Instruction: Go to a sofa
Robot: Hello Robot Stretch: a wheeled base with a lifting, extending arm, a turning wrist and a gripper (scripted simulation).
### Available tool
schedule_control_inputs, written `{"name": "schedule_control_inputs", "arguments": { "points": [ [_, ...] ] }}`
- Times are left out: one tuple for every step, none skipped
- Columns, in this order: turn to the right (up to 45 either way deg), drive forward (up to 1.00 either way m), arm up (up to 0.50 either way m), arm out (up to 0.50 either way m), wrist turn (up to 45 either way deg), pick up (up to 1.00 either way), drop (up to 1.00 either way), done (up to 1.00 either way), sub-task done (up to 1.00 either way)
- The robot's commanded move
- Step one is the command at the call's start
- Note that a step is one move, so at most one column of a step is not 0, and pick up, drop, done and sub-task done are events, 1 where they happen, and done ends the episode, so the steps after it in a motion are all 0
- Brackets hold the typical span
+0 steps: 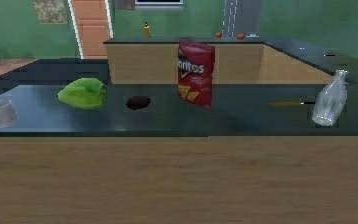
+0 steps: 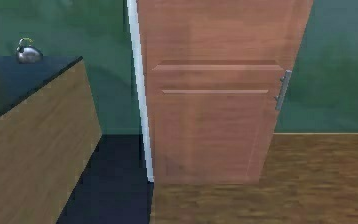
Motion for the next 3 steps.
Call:
{"name": "schedule_control_inputs", "arguments": {
  "points": [
    [0.0, 0.35, 0.00, 0.00, 0.0, 0.00, 0.00, 0.00, 0.00],
    [-45.0, 0.00, 0.00, 0.00, 0.0, 0.00, 0.00, 0.00, 0.00],
    [-27.0, 0.00, 0.00, 0.00, 0.0, 0.00, 0.00, 0.00, 0.00]
  ]
}}
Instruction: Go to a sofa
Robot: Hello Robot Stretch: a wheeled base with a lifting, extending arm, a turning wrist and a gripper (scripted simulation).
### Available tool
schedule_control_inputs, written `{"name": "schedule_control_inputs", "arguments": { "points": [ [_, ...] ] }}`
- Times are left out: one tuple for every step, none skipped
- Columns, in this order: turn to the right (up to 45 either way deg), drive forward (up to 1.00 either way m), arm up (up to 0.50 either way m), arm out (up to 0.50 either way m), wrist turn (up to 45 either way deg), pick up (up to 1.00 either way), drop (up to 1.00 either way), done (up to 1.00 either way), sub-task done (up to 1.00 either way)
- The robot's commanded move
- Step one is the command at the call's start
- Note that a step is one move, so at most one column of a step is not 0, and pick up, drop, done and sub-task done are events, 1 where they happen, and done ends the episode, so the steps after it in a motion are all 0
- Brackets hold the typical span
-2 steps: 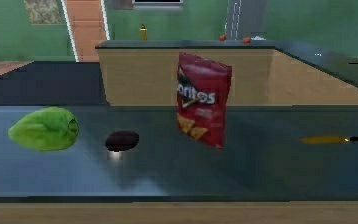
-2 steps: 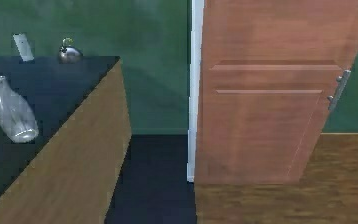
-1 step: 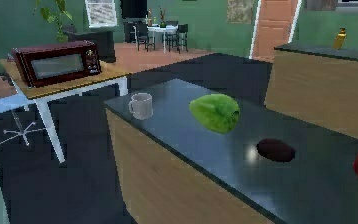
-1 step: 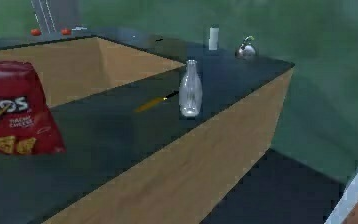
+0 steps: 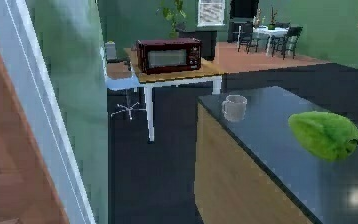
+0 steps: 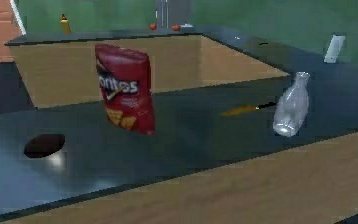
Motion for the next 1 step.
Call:
{"name": "schedule_control_inputs", "arguments": {
  "points": [
    [0.0, 1.00, 0.00, 0.00, 0.0, 0.00, 0.00, 0.00, 0.00]
  ]
}}
